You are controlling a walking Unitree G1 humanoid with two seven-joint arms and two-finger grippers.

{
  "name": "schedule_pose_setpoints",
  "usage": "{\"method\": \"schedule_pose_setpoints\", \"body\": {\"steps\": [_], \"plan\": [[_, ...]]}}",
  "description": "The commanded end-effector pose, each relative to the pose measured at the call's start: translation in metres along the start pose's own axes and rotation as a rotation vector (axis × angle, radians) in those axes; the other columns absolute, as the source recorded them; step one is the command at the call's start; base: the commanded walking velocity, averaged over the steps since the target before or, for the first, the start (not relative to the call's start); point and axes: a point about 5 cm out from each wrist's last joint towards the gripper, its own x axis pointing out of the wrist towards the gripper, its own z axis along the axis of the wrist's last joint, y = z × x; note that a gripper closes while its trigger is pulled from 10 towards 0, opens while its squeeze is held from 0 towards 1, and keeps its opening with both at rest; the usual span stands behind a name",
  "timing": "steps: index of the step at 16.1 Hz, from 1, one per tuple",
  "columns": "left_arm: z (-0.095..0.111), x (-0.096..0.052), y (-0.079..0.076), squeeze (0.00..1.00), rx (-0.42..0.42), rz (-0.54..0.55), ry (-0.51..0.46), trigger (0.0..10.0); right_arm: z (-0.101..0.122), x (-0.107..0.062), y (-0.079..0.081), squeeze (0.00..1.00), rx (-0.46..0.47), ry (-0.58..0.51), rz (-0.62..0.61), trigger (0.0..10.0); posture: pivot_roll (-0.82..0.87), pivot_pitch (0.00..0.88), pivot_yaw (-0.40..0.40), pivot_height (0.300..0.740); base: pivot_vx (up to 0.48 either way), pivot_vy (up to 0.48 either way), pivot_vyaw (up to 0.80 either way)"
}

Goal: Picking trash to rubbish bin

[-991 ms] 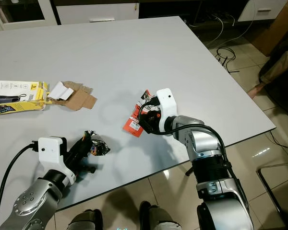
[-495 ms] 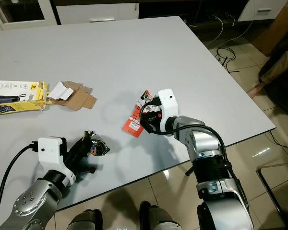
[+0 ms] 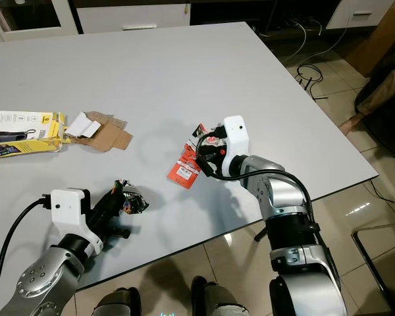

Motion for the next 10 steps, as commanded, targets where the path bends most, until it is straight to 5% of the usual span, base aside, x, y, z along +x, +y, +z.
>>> {"method": "schedule_pose_setpoints", "body": {"steps": [1, 5, 6, 7, 8, 10], "plan": [[-0.004, -0.003, 0.001, 0.0, -0.004, 0.02, 0.027, 10.0, 0.005, -0.001, -0.004, 0.0, 0.014, -0.032, -0.013, 0.0, 0.02, 0.182, -0.103, 0.74, 0.0, 0.0, 0.0], [-0.004, -0.003, 0.002, 0.0, -0.002, 0.022, 0.027, 10.0, 0.01, -0.002, -0.006, 0.0, 0.015, -0.063, -0.019, 0.0, 0.02, 0.182, -0.101, 0.74, 0.0, 0.0, 0.0], [-0.004, -0.002, 0.002, 0.0, -0.002, 0.024, 0.025, 10.0, 0.011, -0.002, -0.007, 0.0, -0.036, -0.066, -0.03, 3.8, 0.02, 0.182, -0.101, 0.74, 0.0, 0.0, 0.0], [-0.004, -0.002, 0.002, 0.0, -0.001, 0.025, 0.024, 10.0, 0.011, -0.002, -0.008, 0.0, -0.058, -0.065, -0.039, 3.8, 0.02, 0.182, -0.101, 0.74, 0.0, 0.0, 0.0], [-0.003, -0.001, 0.004, 0.0, 0.001, 0.041, 0.014, 10.0, 0.011, -0.002, -0.009, 1.0, -0.098, -0.063, -0.053, 10.0, 0.01, 0.18, -0.1, 0.74, 0.0, 0.0, 0.0], [0.003, 0.001, 0.013, 0.0, 0.027, 0.114, -0.026, 10.0, 0.013, -0.002, -0.011, 1.0, -0.216, -0.063, -0.084, 10.0, 0.01, 0.179, -0.099, 0.74, 0.0, 0.0, 0.0]]}}
